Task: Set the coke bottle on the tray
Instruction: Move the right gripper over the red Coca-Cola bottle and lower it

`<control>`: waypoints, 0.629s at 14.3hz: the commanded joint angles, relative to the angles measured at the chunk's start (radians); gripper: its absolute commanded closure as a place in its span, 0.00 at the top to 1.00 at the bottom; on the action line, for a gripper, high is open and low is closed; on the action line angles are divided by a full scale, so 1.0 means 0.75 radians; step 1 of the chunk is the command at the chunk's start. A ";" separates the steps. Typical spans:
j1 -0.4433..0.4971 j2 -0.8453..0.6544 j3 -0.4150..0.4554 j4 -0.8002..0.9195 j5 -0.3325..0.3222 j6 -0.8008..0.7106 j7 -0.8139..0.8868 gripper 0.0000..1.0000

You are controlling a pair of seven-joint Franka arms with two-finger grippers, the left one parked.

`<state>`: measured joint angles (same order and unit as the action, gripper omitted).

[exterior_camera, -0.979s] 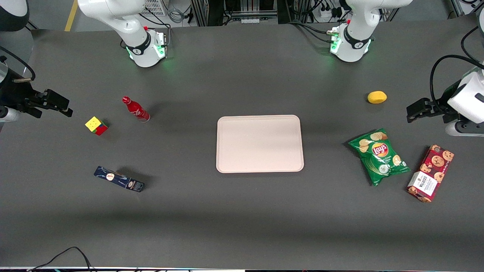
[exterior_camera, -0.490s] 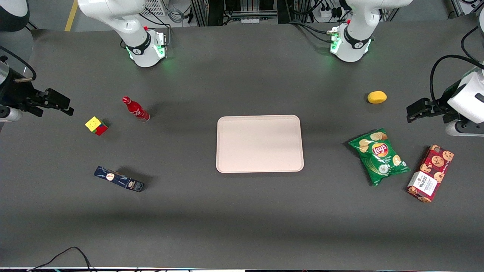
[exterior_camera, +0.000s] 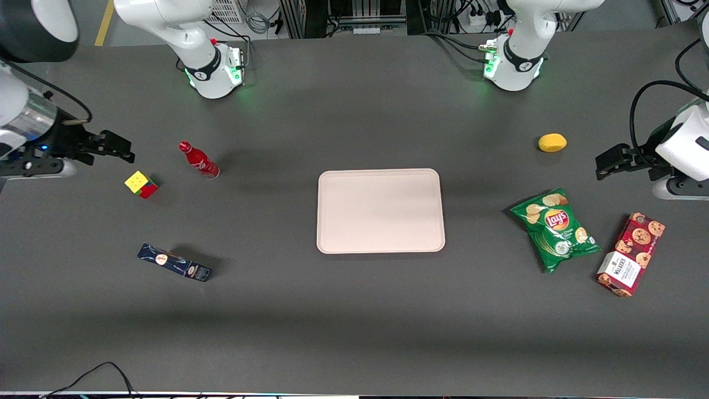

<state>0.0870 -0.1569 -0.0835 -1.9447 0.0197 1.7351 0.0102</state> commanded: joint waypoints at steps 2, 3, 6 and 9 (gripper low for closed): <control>0.005 -0.284 0.042 -0.497 0.008 0.249 0.027 1.00; 0.005 -0.300 0.054 -0.552 0.006 0.290 0.027 1.00; 0.005 -0.327 0.073 -0.695 0.006 0.396 0.027 1.00; 0.005 -0.347 0.073 -0.826 0.006 0.519 0.027 1.00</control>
<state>0.0880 -0.3679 -0.0316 -2.4592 0.0197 2.0384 0.0102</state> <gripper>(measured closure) 0.000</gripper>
